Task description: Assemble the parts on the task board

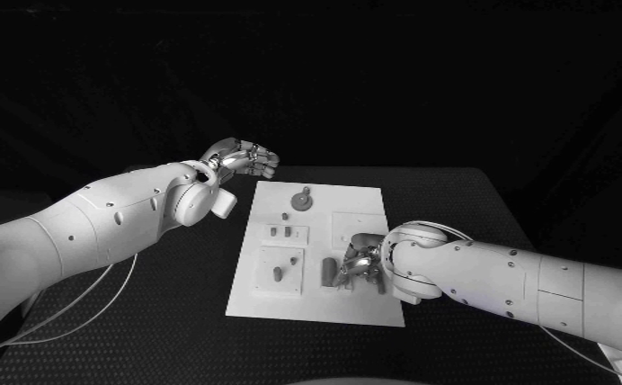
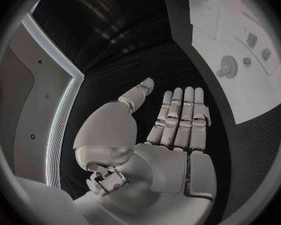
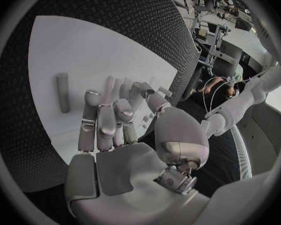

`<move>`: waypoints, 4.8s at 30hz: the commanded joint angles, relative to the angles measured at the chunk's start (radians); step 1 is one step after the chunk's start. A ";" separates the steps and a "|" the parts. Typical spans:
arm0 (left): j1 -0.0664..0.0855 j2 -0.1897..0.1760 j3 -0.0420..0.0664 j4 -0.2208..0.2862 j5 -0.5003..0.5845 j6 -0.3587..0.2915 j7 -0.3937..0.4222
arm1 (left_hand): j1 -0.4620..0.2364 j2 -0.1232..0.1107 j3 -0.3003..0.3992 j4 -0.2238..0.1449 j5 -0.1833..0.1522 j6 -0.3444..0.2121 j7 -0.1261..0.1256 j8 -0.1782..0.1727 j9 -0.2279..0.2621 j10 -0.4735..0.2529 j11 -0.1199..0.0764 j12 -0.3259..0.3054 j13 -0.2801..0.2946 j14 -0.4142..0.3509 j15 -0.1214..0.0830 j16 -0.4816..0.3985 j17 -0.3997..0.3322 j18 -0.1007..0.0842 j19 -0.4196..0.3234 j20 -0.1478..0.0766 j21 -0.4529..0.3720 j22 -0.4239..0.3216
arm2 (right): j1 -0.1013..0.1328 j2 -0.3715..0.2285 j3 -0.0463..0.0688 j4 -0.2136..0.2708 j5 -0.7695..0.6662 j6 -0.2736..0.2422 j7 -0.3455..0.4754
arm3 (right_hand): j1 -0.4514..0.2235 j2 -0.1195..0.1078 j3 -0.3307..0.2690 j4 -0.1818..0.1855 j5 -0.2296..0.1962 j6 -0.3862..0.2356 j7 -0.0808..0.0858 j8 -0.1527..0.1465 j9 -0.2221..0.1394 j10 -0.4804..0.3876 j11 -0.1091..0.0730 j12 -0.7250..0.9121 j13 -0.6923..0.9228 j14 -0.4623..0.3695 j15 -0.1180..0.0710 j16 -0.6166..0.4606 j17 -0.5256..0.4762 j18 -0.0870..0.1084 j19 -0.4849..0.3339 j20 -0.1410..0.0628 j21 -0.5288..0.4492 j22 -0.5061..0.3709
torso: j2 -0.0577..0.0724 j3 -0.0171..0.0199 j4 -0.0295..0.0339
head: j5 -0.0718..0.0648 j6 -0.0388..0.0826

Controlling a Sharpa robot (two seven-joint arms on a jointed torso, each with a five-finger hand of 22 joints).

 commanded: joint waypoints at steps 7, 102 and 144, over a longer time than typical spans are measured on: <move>0.001 0.000 0.001 0.002 -0.006 0.013 0.006 | -0.007 0.000 -0.001 0.007 -0.001 -0.001 0.004 0.002 -0.002 0.006 0.003 0.001 -0.002 0.001 0.006 -0.007 0.002 0.020 0.000 0.007 0.002 -0.002 | 0.000 -0.015 0.000 0.012 0.017 -0.034 0.010 | -0.022 -0.054 0.000 0.013 0.003 0.009 0.001 -0.010 0.000 0.008 0.000 -0.002 -0.002 0.000 -0.003 0.004 -0.005 0.006 0.014 0.001 -0.007 0.011 | 0.000 0.0003 0.0007 | -0.002 0.000; 0.002 -0.026 0.001 0.045 -0.012 0.023 -0.004 | -0.013 -0.002 -0.003 0.010 -0.001 -0.005 0.006 0.002 -0.005 0.009 0.003 0.002 -0.008 0.002 0.009 -0.014 0.008 0.023 -0.003 0.010 0.003 -0.004 | -0.096 -0.082 0.003 -0.012 -0.015 -0.001 0.009 | 0.178 0.047 0.073 -0.005 0.005 -0.051 0.032 -0.068 -0.015 -0.009 0.030 -0.005 0.008 -0.050 0.026 0.009 -0.055 0.006 -0.021 0.020 -0.006 0.019 | 0.000 0.0004 0.0015 | -0.012 -0.039; 0.002 -0.024 0.001 0.044 -0.019 0.023 -0.010 | -0.013 -0.001 -0.002 0.012 0.000 -0.007 0.006 0.002 -0.006 0.010 0.002 0.002 -0.011 0.004 0.009 -0.017 0.011 0.024 -0.003 0.011 0.003 -0.005 | -0.074 -0.072 0.040 0.021 0.143 -0.129 0.008 | 0.054 0.048 0.115 0.001 0.002 -0.009 0.018 -0.048 -0.016 0.013 0.017 0.001 0.006 -0.027 0.014 0.010 -0.053 0.006 0.001 0.015 -0.001 0.016 | 0.000 -0.0001 0.0017 | -0.012 -0.041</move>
